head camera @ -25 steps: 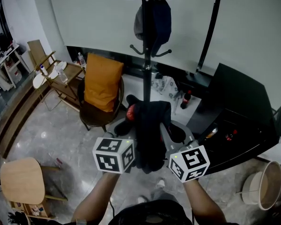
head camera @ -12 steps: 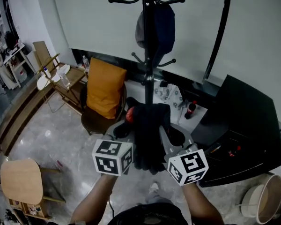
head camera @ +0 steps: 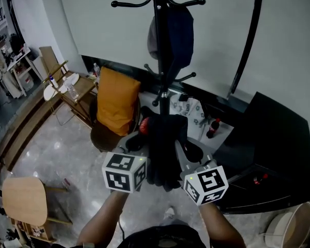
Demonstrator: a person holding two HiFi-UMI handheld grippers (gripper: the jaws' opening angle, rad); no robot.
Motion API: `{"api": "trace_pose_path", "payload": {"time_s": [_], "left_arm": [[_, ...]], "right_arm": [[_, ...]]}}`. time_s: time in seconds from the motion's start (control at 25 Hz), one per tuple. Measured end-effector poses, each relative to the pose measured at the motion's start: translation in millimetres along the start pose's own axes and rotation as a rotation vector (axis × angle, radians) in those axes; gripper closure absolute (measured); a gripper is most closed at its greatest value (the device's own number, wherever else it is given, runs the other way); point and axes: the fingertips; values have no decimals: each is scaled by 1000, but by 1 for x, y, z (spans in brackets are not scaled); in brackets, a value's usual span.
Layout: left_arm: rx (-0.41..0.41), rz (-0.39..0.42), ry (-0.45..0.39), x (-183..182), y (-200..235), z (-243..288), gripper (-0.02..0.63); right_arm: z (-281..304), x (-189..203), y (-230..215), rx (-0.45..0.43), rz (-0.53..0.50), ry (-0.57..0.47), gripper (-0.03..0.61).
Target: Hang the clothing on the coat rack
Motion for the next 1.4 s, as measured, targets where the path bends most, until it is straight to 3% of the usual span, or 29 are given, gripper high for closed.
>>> {"api": "trace_pose_path", "payload": {"time_s": [0.6, 1.4], "left_arm": [[-46, 5, 15, -13, 18, 37, 581], [96, 29, 40, -17, 69, 72, 581]], "right_arm": [[37, -4, -24, -64, -13, -2, 549], [103, 5, -31, 74, 15, 34, 549]]}}
Point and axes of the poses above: the fingertips, and each gripper's own axes: z forward along the fingers, y to its left, x out of its underside, and after that the axes turned 10 degrees about x, right-handed
